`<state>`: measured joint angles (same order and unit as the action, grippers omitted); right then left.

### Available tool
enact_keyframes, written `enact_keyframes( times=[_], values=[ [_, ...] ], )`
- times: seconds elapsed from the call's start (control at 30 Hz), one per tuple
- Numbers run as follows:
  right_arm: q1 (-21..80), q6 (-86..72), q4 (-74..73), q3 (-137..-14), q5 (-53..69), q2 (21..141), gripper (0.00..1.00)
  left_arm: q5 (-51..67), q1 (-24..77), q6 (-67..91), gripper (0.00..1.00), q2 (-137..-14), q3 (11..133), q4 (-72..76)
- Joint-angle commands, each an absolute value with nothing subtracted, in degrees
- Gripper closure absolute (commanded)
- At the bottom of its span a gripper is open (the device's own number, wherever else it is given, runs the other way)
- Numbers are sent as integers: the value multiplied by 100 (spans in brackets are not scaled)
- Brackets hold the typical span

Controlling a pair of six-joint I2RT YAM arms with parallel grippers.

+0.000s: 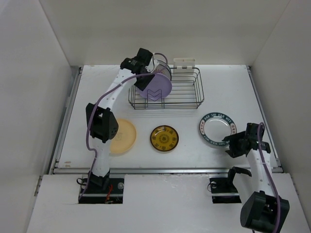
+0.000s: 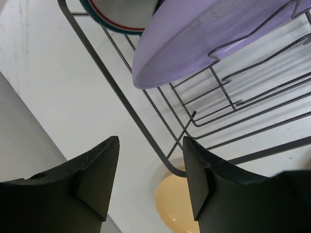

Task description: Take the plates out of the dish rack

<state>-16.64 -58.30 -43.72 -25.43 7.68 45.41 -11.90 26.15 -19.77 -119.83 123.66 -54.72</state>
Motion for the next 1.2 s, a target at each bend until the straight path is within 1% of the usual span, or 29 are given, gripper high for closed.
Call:
enact_keyframes(
  times=[0.0, 0.13, 0.17, 0.2, 0.3, 0.4, 0.5, 0.57, 0.63, 0.67, 0.7, 0.83, 0.87, 0.9, 0.93, 0.97, 1.0, 1.17],
  values=[
    [-1530, -5442, -4588, -3311, 537, 4351, 38, -1283, 2812, -2933, 48, -11715, 12349, -4968],
    [-1416, -5099, -4588, -3857, 352, 4219, 38, -1151, 2812, -3120, 52, -12057, 12681, -4755],
    [-1415, -5019, -4527, -4111, 299, 4219, 38, -1064, 2812, -3181, 56, -12154, 12909, -4755],
    [-1354, -4871, -4526, -4235, 299, 4219, 38, -994, 2812, -3234, 57, -12242, 12998, -4816],
    [-1292, -4703, -4526, -4657, 158, 4376, 38, -853, 2812, -3234, 57, -12384, 12999, -4764],
    [-1239, -4553, -4588, -4956, 26, 4543, 38, -800, 2812, -3182, 62, -12524, 12999, -4641],
    [-1187, -4491, -4588, -5079, 26, 4605, 38, -879, 2812, -3129, 65, -12595, 12999, -4474],
    [-1187, -4491, -4588, -5080, 26, 4605, 38, -879, 2812, -3129, 69, -12595, 12911, -4325],
    [-1187, -4491, -4649, -5080, -26, 4605, 38, -932, 2812, -3129, 69, -12595, 12832, -4219],
    [-1187, -4491, -4649, -5080, -26, 4605, 38, -1019, 2812, -3129, 71, -12595, 12832, -4140],
    [-1187, -4491, -4649, -5080, -26, 4536, 38, -1107, 2812, -3129, 71, -12595, 12780, -4061],
    [-1187, -4438, -4763, -5080, -26, 4421, 38, -1195, 2812, -3129, 58, -12595, 12779, -3990],
    [-1187, -4438, -4764, -5080, -26, 4369, 38, -1108, 2812, -3129, 58, -12595, 12779, -3990],
    [-1187, -4438, -4816, -5080, -26, 4316, 38, -1107, 2812, -3129, 62, -12595, 12779, -3990],
    [-1187, -4438, -4816, -5080, -79, 4315, 38, -1038, 2812, -3129, 71, -12647, 12779, -3990],
    [-1187, -4438, -4816, -5028, -79, 4263, 38, -1037, 2812, -3129, 83, -12647, 12779, -4051],
    [-1187, -4438, -4816, -5027, -79, 4263, 38, -1124, 2812, -3016, 100, -12647, 12779, -4052],
    [-1187, -4438, -4816, -5027, 114, 4201, 38, -1300, 2812, -2953, 100, -12279, 12779, -4052]
  ],
)
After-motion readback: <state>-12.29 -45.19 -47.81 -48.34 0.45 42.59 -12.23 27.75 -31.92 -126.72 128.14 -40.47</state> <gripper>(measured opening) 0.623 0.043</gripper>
